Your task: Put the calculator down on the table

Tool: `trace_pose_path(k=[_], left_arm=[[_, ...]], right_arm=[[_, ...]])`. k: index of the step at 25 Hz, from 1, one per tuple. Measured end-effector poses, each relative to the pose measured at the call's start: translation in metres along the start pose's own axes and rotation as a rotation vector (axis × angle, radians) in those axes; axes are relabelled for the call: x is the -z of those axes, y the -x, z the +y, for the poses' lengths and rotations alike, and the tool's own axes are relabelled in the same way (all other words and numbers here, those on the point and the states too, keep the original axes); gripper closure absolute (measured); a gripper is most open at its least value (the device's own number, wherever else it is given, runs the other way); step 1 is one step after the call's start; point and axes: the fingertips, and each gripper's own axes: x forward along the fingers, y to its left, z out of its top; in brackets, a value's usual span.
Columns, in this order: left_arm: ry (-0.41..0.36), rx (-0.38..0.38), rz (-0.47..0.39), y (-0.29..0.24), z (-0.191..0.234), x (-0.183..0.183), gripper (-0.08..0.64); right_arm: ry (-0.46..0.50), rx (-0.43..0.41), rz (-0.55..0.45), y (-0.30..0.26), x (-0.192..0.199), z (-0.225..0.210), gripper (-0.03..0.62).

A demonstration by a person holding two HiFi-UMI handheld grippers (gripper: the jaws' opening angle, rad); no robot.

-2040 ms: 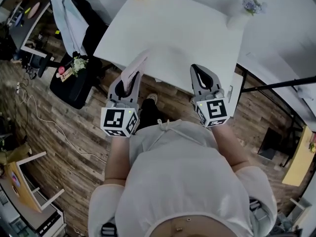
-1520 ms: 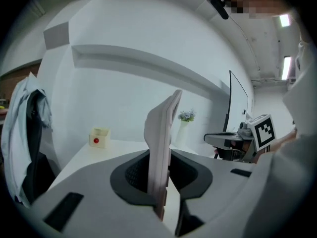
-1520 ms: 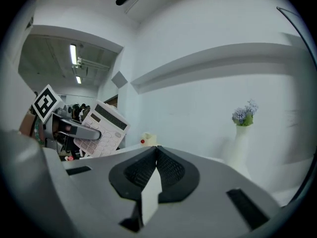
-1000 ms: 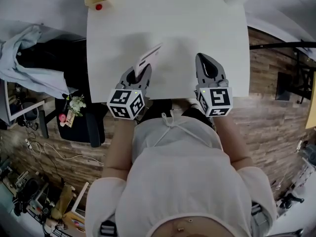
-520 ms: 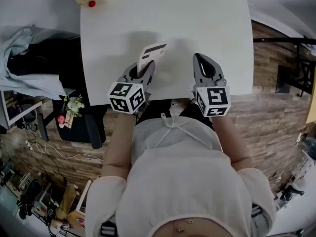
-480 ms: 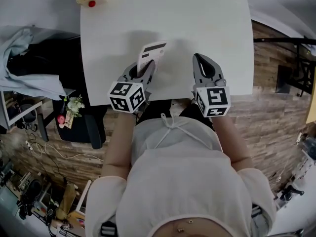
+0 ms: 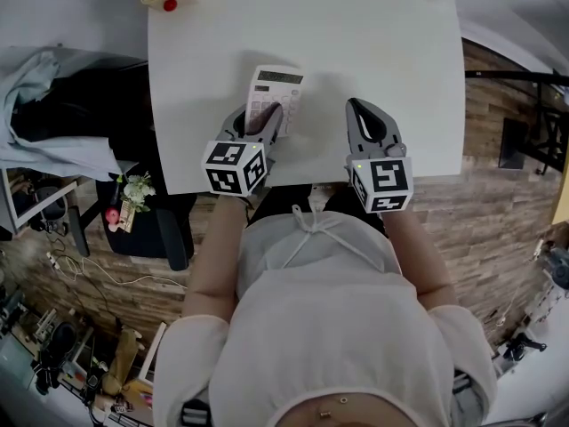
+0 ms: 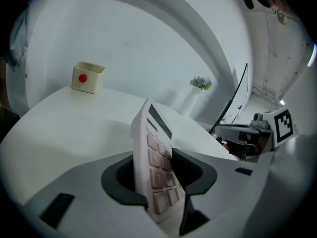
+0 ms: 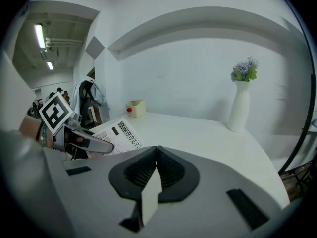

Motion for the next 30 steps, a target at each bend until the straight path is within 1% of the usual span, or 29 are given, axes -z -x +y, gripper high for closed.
trace_pose_path(k=[2, 5, 7, 9, 11, 14, 17, 20, 23, 24, 27, 30], left_arm=[[-0.005, -0.019, -0.001, 0.001, 0.006, 0.001, 0.355], [0.021, -0.028, 0.007, 0.001, 0.013, 0.003, 0.336], [0.018, -0.053, 0.016, 0.000, 0.018, 0.005, 0.312], [-0.005, -0.102, 0.027, 0.000, 0.026, 0.007, 0.275], [-0.049, -0.143, 0.044, 0.000, 0.030, 0.009, 0.256], [-0.107, -0.143, 0.056, 0.000, 0.029, 0.011, 0.255], [-0.141, -0.153, 0.046, 0.005, 0.029, 0.006, 0.256], [-0.182, -0.153, 0.005, 0.014, 0.024, -0.012, 0.256], [-0.241, -0.151, -0.061, 0.029, 0.013, -0.038, 0.261], [-0.260, -0.148, -0.087, 0.034, 0.009, -0.048, 0.271], [-0.311, -0.134, -0.176, 0.052, -0.006, -0.080, 0.340], [-0.341, -0.118, -0.269, 0.073, -0.021, -0.110, 0.386]], right_arm=[[0.007, -0.005, 0.002, -0.003, 0.000, 0.003, 0.584], [0.011, -0.007, 0.009, -0.007, 0.001, 0.006, 0.584], [0.014, -0.006, 0.012, -0.009, 0.002, 0.007, 0.584], [0.012, -0.007, 0.016, -0.011, 0.003, 0.008, 0.584], [0.009, -0.010, 0.020, -0.012, 0.004, 0.009, 0.584], [0.012, -0.015, 0.022, -0.013, 0.004, 0.011, 0.584], [0.011, -0.019, 0.009, -0.012, 0.002, 0.012, 0.584], [0.007, -0.018, -0.014, -0.008, -0.006, 0.010, 0.584], [0.011, -0.011, -0.049, -0.001, -0.020, 0.007, 0.584], [0.012, -0.011, -0.063, 0.002, -0.026, 0.006, 0.584], [0.010, -0.029, -0.108, 0.012, -0.047, 0.005, 0.584], [0.017, -0.057, -0.160, 0.026, -0.072, 0.001, 0.584]])
